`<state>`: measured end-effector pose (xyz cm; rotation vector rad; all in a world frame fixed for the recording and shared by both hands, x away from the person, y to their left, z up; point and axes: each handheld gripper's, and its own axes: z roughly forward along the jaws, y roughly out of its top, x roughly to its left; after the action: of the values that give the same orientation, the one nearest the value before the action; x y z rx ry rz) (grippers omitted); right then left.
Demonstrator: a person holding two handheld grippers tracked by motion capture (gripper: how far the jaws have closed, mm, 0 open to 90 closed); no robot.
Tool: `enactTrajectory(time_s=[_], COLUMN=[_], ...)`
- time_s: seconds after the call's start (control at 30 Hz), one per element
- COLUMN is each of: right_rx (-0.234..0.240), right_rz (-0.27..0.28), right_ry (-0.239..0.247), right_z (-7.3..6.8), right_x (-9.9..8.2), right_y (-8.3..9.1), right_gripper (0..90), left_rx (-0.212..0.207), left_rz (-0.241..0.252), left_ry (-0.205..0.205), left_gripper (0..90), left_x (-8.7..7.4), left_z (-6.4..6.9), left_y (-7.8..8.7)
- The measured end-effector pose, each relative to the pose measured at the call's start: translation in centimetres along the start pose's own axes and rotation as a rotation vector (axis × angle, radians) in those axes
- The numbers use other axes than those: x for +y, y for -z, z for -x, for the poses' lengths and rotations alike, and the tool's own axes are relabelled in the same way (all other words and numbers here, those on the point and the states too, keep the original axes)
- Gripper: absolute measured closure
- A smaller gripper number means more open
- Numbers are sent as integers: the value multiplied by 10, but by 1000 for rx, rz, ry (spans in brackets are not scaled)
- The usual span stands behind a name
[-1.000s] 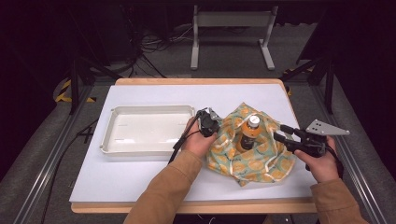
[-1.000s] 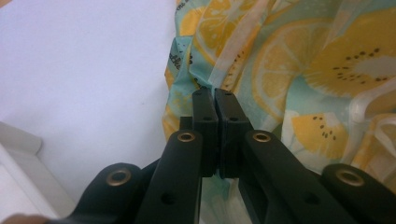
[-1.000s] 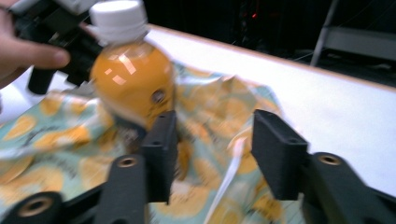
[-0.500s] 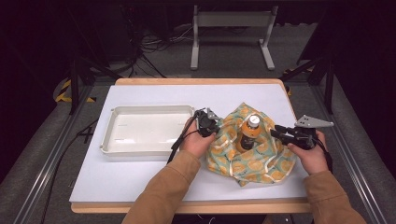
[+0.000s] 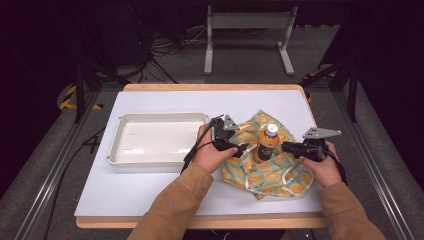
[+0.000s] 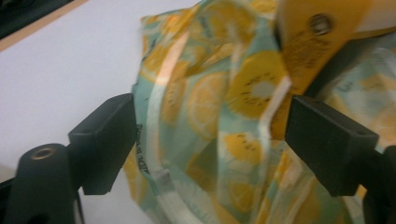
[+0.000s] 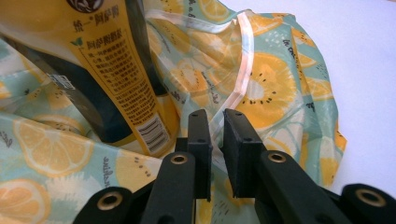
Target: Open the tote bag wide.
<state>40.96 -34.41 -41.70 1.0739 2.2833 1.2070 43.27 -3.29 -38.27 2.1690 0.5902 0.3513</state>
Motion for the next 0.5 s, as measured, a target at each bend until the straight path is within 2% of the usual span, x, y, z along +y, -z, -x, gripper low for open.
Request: enactTrajectory(time_s=[0.07,0.1,0.13,0.2,0.23,0.27,0.3,0.4,0.43,0.5], right_rx=[4,6,8,10,11,11,19,31,36,45], right_rz=[4,4,6,9,10,10,18,18,17,6], right_ry=[0,-1,-3,-3,-4,-4,-8,-10,-7,-3], right_z=[0,0,0,0,0,0,0,0,0,-1], right_x=[0,0,0,-1,-1,-1,-1,-2,-2,-3], right_y=[-1,-1,-1,-1,-1,-1,-2,-4,-5,-7], right_gripper=[813,814,814,814,813,813,813,808,802,791], left_rx=[3,8,13,5,-10,-10,-7,32,57,98], left_rz=[3,2,5,18,9,9,-6,-68,-88,-126], left_ry=[-42,-70,-75,-74,-78,-78,-86,-109,-105,-84], left_gripper=[185,232,286,306,322,394,394,562,623,690], left_x=[2,3,3,3,1,1,0,-2,-2,-4], left_z=[3,4,4,3,1,1,1,2,2,0], left_y=[-2,-5,-7,-12,-19,-19,-22,-29,-31,-35])
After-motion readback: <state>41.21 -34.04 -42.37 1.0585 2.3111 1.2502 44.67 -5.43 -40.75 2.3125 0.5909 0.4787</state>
